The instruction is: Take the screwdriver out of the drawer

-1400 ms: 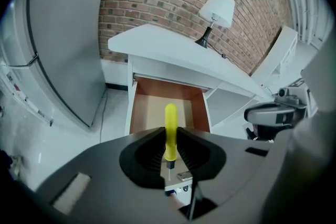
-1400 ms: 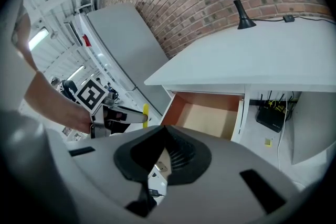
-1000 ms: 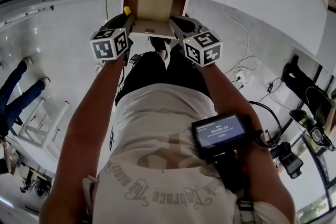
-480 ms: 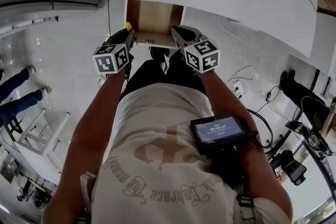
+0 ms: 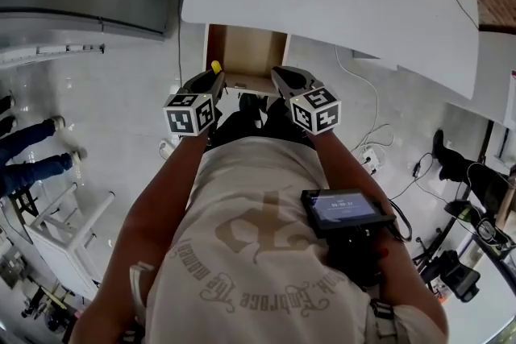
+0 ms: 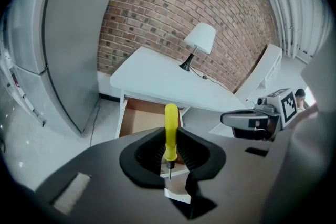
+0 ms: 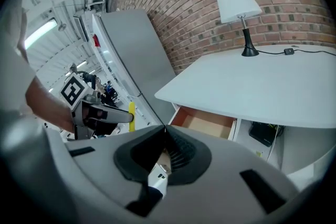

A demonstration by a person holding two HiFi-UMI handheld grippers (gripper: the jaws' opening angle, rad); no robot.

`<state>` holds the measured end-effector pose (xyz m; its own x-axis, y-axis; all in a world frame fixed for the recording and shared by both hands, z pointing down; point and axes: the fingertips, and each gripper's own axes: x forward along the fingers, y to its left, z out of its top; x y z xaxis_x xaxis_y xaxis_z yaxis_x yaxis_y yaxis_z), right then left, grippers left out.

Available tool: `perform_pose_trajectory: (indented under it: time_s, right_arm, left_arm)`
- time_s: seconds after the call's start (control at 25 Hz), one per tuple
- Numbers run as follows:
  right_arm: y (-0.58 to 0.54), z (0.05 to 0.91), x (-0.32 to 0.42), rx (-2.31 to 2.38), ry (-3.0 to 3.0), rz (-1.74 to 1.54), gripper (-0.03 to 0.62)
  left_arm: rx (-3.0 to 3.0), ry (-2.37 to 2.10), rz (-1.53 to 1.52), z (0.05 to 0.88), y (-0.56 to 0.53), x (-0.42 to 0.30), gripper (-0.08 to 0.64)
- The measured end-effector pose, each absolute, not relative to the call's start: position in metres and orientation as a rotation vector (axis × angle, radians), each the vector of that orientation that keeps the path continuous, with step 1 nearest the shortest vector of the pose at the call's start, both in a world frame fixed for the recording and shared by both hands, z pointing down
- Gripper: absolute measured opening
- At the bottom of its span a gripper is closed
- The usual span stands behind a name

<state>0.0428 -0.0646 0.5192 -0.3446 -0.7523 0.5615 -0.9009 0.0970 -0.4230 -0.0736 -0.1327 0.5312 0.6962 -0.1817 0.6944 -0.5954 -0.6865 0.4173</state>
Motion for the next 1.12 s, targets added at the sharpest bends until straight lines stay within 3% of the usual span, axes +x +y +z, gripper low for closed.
perform_pose_trajectory:
  time_s: [1.12]
  right_arm:
    - [-0.072,0.424,0.020,1.606,-2.368,0.754,0.006]
  left_arm:
    - [2.447,-0.573,0.554,0.441,-0.135,-0.091,0.066]
